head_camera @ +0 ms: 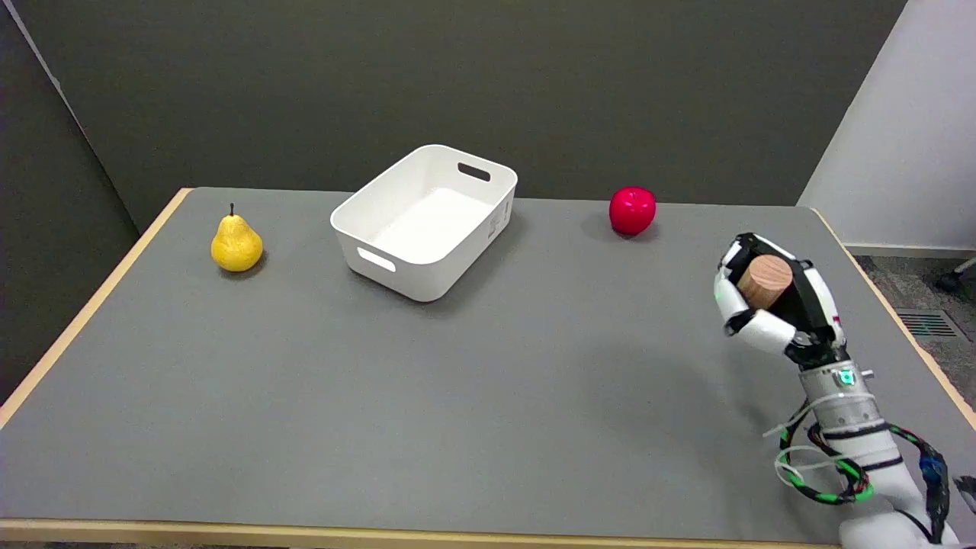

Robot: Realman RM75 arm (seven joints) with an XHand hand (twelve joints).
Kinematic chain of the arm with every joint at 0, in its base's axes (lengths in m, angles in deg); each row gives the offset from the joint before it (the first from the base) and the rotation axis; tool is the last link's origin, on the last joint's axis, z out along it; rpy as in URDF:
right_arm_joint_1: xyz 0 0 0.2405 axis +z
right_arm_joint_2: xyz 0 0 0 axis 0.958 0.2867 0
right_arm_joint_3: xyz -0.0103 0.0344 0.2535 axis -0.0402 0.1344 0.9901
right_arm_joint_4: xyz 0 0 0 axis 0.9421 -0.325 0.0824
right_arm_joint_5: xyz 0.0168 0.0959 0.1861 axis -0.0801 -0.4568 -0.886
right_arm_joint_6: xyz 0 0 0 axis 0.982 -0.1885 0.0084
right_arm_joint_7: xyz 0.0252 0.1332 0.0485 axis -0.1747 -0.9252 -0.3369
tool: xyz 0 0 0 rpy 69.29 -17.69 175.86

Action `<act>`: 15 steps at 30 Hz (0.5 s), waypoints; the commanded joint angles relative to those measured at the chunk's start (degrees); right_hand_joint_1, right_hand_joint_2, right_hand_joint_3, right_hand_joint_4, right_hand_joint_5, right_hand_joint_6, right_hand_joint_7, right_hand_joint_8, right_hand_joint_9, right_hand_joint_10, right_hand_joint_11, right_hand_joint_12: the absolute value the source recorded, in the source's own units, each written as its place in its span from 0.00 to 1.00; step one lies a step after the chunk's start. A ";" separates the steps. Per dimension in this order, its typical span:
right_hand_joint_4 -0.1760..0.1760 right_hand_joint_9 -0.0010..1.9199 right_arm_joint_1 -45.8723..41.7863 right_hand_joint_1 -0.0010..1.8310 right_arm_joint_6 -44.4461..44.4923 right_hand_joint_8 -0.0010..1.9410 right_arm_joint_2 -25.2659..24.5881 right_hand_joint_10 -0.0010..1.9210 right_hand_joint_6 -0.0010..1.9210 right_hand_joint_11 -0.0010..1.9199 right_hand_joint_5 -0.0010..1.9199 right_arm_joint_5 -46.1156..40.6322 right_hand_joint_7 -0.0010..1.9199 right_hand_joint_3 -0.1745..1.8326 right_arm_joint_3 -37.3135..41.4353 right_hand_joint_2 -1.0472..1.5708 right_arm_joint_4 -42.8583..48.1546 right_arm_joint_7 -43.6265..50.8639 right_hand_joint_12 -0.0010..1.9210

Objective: Place the wooden cylinder in the white box.

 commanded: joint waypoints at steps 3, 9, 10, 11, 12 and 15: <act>0.13 0.44 9.50 0.83 -15.78 0.94 2.89 1.00 0.81 0.47 0.32 -0.65 0.34 0.66 2.47 0.68 15.06 15.15 1.00; 0.16 0.45 21.79 0.83 -22.82 0.95 3.11 1.00 0.82 0.48 0.32 -0.01 0.35 0.68 -3.13 0.67 13.71 17.91 1.00; 0.18 0.46 25.05 0.79 -23.48 0.96 3.17 1.00 0.82 0.47 0.32 -0.20 0.34 0.63 -5.85 0.70 12.79 17.91 1.00; 0.21 0.47 26.72 0.73 -23.74 0.99 3.12 1.00 0.82 0.46 0.32 -0.20 0.32 0.56 -7.12 0.75 12.12 17.93 1.00; 0.22 0.48 30.04 0.70 -23.81 1.00 2.78 1.00 0.82 0.46 0.32 -0.20 0.31 0.53 -9.68 0.77 10.62 17.93 1.00; 0.22 0.48 38.03 0.70 -23.81 1.00 0.86 1.00 0.82 0.46 0.32 0.31 0.32 0.54 -15.79 0.76 6.49 18.01 1.00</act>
